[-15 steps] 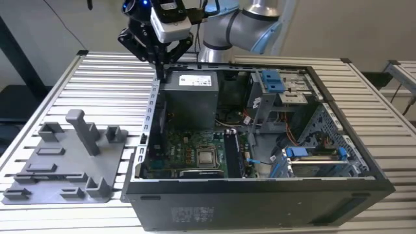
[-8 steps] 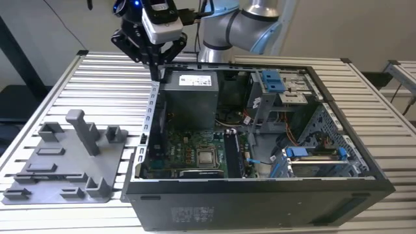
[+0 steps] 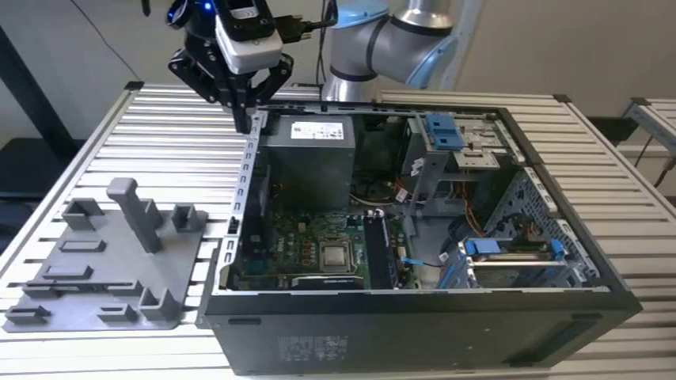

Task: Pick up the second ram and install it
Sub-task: 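Reach for the second ram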

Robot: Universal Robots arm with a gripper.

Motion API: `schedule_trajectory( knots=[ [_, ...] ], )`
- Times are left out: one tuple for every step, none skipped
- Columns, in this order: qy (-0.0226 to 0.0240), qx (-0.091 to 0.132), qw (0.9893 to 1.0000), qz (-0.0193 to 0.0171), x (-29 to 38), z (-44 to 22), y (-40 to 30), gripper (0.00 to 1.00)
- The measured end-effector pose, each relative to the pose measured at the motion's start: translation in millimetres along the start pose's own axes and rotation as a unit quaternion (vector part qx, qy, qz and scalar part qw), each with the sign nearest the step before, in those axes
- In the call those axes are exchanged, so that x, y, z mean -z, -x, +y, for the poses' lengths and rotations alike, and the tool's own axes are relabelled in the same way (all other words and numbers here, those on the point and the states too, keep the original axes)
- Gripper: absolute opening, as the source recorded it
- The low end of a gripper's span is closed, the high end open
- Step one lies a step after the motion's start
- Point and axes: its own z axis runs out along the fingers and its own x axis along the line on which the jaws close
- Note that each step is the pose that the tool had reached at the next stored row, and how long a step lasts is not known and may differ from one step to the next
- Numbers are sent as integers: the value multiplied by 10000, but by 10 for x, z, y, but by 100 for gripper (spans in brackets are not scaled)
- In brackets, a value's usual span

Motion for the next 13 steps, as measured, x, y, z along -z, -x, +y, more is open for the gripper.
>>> schedule_trajectory(
  knots=[
    [0, 0, 10000, 0, 0, -5, -14, 11],
    [0, 0, 10000, 0, 0, -11, -29, 11],
    [0, 0, 10000, 0, 1, -16, -47, 11],
    [0, 0, 10000, 0, 0, -21, -63, 11],
    [0, 0, 10000, 0, 1, -27, -78, 11],
    [0, 0, 10000, 0, 1, -33, -90, 11],
    [0, -1, 10000, 0, 1, -38, -100, 11],
    [0, 0, 10000, 1, 1, -42, -109, 11],
    [0, 0, 10000, 2, 1, -47, -118, 11],
    [0, 0, 10000, 4, 1, -51, -128, 11],
    [0, 0, 10000, 5, 1, -57, -139, 11],
    [0, 0, 10000, 6, 0, -64, -150, 11],
    [0, -1, 10000, 8, 0, -72, -163, 11]
  ],
)
